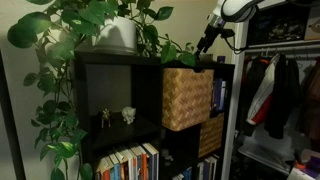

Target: Put the socks in the basket

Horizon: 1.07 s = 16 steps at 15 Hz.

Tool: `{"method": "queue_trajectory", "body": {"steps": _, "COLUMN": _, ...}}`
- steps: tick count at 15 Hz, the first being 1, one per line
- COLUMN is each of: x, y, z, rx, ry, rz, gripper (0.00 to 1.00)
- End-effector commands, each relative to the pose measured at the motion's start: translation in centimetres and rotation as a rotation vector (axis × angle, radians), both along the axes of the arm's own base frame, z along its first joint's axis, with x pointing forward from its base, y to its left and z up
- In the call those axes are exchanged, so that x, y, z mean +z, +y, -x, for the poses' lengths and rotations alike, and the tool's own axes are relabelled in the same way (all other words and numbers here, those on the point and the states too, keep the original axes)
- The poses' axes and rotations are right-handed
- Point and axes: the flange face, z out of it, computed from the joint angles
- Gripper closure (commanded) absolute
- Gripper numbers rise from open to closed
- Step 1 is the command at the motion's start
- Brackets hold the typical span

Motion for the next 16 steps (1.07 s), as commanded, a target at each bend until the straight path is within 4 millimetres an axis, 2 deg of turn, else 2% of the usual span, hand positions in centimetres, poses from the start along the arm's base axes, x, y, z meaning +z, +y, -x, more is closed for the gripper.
{"method": "queue_trajectory", "body": {"steps": 1, "x": 0.1, "y": 0.0, "z": 0.0, "rx": 0.000, "ry": 0.001, "rz": 0.000, "gripper": 0.00}}
{"method": "queue_trajectory", "body": {"steps": 3, "x": 0.3, "y": -0.7, "z": -0.2, "rx": -0.016, "ry": -0.005, "rz": 0.007, "gripper": 0.00}}
{"method": "queue_trajectory", "body": {"steps": 10, "x": 2.0, "y": -7.7, "z": -2.0, "rx": -0.020, "ry": -0.022, "rz": 0.034, "gripper": 0.00}}
{"method": "queue_trajectory", "body": {"steps": 16, "x": 1.6, "y": -12.3, "z": -4.7, "rx": -0.028, "ry": -0.058, "rz": 0.036, "gripper": 0.00}}
